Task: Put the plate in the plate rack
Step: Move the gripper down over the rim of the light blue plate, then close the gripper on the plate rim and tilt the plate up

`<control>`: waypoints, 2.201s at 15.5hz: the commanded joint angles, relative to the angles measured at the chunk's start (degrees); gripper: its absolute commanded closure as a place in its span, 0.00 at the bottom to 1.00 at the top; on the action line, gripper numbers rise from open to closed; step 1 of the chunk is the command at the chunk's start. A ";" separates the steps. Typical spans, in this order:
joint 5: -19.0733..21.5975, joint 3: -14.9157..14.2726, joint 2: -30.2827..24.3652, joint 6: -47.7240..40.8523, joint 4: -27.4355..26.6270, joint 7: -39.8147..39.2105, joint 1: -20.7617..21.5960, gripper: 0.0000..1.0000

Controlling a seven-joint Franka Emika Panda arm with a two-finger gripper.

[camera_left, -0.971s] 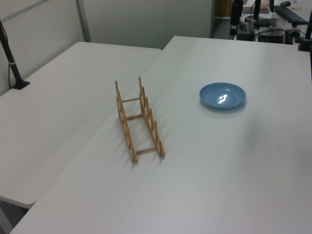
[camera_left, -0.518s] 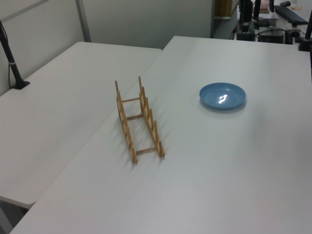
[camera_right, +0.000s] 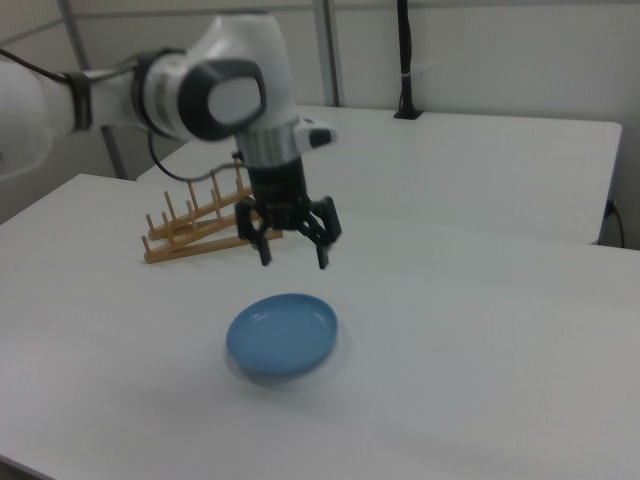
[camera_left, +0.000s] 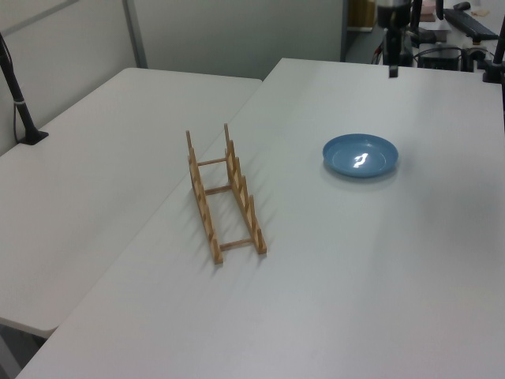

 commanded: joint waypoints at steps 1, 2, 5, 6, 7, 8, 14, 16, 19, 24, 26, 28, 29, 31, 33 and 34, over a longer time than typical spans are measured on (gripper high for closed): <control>0.47 -0.36 0.27 13.86 -9.71 8.55 0.82 0.00; 0.47 -0.36 1.59 16.50 -10.86 9.61 0.82 0.00; -0.32 -0.45 6.42 18.11 -10.52 14.09 0.91 0.00; -0.32 -0.45 7.56 18.55 -10.35 15.32 0.74 0.01; -0.32 -0.45 8.71 19.16 -10.17 16.21 0.74 0.03; -0.32 -0.54 9.24 19.95 -10.17 17.43 0.48 0.04; 0.56 -0.45 10.91 20.31 -10.26 21.13 -1.55 0.11; 0.56 -0.45 12.23 20.31 -10.26 21.75 -1.55 0.11; 0.56 -0.37 13.99 23.02 -10.34 23.76 -1.29 0.11; 0.47 -0.36 15.49 25.76 -10.17 25.18 -1.29 0.45; 0.38 -0.36 15.49 25.84 -10.17 24.74 -1.37 0.68; 0.56 -0.36 15.40 25.93 -10.08 24.83 -1.37 0.95; 0.56 -0.36 15.31 25.93 -9.82 24.83 -1.37 1.00; 0.65 -0.36 15.22 25.93 -8.77 24.91 -1.37 1.00; 0.65 -0.36 14.26 25.85 -7.54 24.74 -1.46 1.00; 0.65 -0.28 13.04 25.85 -7.01 24.57 -1.46 1.00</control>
